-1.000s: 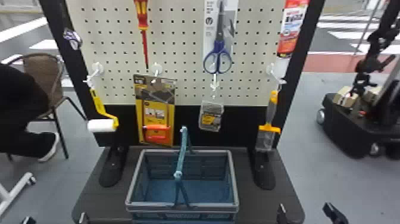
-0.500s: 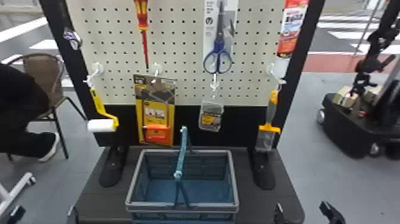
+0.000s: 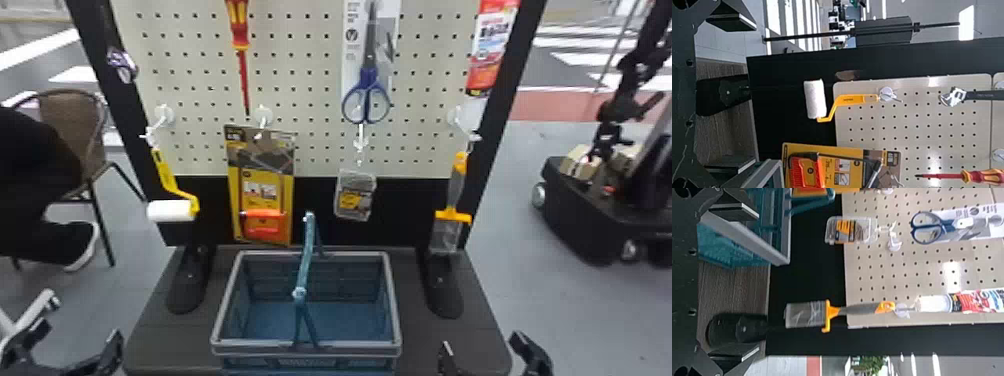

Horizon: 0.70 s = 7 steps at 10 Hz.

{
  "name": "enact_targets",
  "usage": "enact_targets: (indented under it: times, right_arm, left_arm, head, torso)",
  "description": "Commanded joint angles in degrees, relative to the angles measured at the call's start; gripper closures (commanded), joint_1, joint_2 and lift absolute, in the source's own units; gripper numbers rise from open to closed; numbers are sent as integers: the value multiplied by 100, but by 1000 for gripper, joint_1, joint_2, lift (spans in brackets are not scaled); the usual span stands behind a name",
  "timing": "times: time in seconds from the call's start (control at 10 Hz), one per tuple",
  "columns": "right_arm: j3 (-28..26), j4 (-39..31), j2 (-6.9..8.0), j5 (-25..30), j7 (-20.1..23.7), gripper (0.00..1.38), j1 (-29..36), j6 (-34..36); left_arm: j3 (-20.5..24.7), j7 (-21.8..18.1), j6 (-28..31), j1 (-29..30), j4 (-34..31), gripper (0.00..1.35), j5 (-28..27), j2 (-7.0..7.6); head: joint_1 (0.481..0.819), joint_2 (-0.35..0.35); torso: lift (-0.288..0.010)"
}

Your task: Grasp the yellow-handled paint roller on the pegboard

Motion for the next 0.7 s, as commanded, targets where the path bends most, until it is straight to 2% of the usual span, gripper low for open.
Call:
enact_targets:
  times: [0.0,0.2,0.3,0.5,0.6]
  right_arm:
    - [163,-67,-46,-115,129,125,-17,57]
    - [250,-193,-116,-220,270,125,-5,154]
    - [250,-221,-116,-256,305,125,8,180]
    - [312,-221,-134,-273,489,124,-66,233]
    - [356,-179,-151,-282,568,125,-115,242]
  left_arm:
    - [122,-108,-18,-297,347,119,134,114]
    - [193,-345,166,-667,530,119,249,246]
    - [193,-582,474,-962,558,119,213,360]
    - [175,-1039,896,-1663,1022,119,196,624]
    - [158,-1198,975,-1983,1345,119,222,694]
  head:
    - [549,0]
    - [549,0]
    - [549,0]
    - [549,0]
    - [549,0]
  torso:
    - [-100]
    - [-100]
    - [-100]
    - [-100]
    - [-100]
